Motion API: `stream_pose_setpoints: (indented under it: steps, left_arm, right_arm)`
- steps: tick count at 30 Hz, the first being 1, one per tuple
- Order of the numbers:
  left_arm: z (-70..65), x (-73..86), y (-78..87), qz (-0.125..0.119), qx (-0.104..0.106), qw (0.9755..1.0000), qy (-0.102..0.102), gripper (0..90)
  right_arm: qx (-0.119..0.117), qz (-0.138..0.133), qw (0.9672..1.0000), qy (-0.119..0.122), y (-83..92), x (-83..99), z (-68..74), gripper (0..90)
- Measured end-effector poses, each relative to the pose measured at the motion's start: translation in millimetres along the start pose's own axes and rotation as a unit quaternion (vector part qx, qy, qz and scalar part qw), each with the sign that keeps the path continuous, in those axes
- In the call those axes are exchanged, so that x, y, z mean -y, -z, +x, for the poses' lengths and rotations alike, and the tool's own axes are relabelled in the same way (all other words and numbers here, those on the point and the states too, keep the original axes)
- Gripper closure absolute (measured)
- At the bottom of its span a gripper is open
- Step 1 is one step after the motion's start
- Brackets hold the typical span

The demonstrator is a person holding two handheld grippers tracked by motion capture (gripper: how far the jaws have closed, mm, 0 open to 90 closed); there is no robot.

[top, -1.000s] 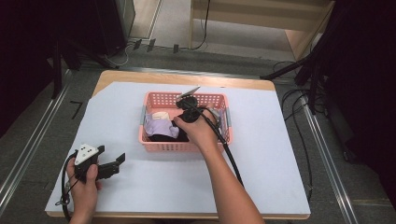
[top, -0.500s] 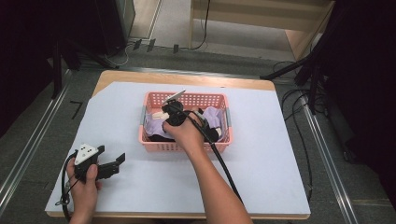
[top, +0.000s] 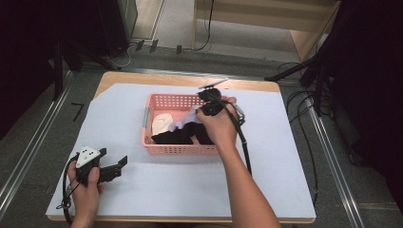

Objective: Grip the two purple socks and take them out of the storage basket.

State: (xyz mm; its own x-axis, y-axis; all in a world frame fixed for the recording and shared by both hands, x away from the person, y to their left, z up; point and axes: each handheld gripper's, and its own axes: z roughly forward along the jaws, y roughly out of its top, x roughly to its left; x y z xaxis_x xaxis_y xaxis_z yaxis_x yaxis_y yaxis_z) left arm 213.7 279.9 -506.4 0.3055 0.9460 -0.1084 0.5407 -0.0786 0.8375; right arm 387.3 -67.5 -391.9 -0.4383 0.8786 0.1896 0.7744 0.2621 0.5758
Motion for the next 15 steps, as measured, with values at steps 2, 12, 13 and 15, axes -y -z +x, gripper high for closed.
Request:
stream_pose_setpoints:
  steps: [2,12,13,15]
  left_arm:
    - [-0.1,0.0,0.0,0.000,0.000,1.0000,0.000,14.4]
    - [-0.4,0.1,-0.2,0.000,-0.002,1.0000,-0.002,14.4]
    - [-0.5,0.2,-0.2,-0.002,-0.001,1.0000,-0.001,14.4]
    - [-0.5,0.3,-0.3,-0.003,-0.001,1.0000,-0.001,14.4]
  right_arm:
    - [0.013,-0.024,0.9996,-0.008,15.1,-0.7,-13.2,89.1]
    - [0.044,-0.059,0.9973,0.011,29.4,2.6,-18.2,88.2]
    - [0.037,-0.045,0.9981,0.021,15.7,4.9,-11.1,87.3]
    - [0.035,-0.037,0.9985,0.022,8.0,6.0,-7.7,86.9]
